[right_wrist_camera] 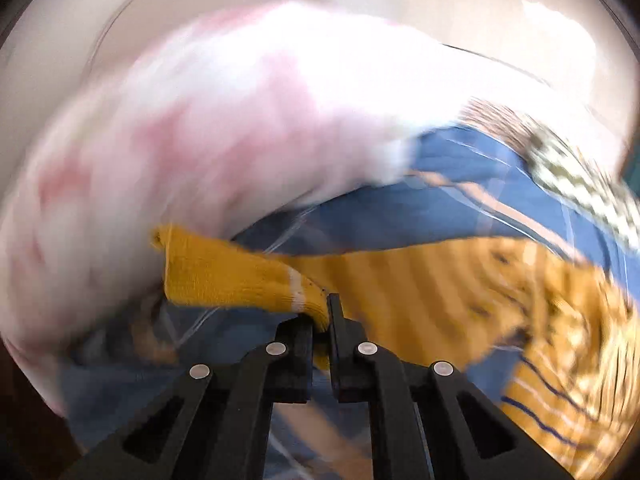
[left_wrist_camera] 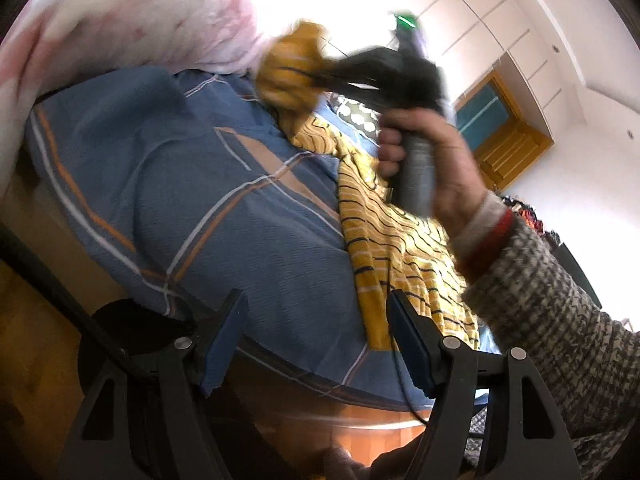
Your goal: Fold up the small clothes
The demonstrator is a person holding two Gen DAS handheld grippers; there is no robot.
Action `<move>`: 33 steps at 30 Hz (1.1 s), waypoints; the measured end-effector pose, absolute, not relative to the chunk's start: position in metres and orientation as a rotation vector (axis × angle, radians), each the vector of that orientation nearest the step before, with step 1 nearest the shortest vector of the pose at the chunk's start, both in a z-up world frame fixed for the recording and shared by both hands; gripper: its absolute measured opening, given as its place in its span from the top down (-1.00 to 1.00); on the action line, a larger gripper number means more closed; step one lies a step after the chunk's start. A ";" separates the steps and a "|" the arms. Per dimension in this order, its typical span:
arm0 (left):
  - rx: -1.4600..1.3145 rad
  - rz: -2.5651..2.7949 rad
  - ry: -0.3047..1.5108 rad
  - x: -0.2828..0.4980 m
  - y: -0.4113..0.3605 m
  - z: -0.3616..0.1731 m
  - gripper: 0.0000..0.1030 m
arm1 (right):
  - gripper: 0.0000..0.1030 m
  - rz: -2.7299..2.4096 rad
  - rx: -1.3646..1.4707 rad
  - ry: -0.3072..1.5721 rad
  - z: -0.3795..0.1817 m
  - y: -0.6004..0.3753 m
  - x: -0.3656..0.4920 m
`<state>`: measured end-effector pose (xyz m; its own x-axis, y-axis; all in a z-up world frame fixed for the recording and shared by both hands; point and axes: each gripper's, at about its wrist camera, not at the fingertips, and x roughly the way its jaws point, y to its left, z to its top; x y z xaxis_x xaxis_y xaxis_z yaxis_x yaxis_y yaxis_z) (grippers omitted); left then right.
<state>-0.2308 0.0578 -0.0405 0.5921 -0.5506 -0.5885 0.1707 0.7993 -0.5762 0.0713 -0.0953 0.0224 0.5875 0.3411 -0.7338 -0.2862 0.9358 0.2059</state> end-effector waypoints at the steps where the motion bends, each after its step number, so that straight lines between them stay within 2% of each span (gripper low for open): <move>1: -0.487 -0.443 0.841 -0.230 0.054 -0.039 -0.36 | 0.87 0.327 0.120 0.870 0.026 -0.123 0.074; 7: -0.419 -0.448 0.865 -0.217 0.029 -0.034 -0.37 | 0.87 -0.043 0.436 0.893 0.006 -0.358 0.072; 13: -0.357 -0.451 0.920 -0.210 0.001 -0.035 -0.37 | 0.87 -0.331 0.528 0.969 -0.052 -0.503 0.037; 19: -0.260 -0.429 0.956 -0.196 -0.028 -0.027 -0.37 | 0.71 -0.301 0.665 0.975 -0.079 -0.569 0.014; 22: -0.227 -0.416 0.984 -0.182 -0.039 -0.026 -0.37 | 0.68 -0.323 0.621 0.949 -0.064 -0.586 -0.005; 25: -0.187 -0.399 0.980 -0.169 -0.047 -0.021 -0.37 | 0.52 -0.422 0.527 0.947 -0.045 -0.604 -0.036; 31: -0.159 -0.376 0.996 -0.134 -0.065 -0.025 -0.37 | 0.52 -0.264 0.553 0.936 -0.021 -0.628 -0.104; 33: -0.167 -0.370 1.017 -0.123 -0.069 -0.032 -0.37 | 0.44 -0.181 0.582 0.957 -0.022 -0.620 -0.122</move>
<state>-0.1232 -0.0686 -0.0317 0.4708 -0.3774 -0.7975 0.2242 0.9254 -0.3055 -0.1222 -0.6202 -0.0218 0.5748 0.1053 -0.8115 0.3943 0.8333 0.3874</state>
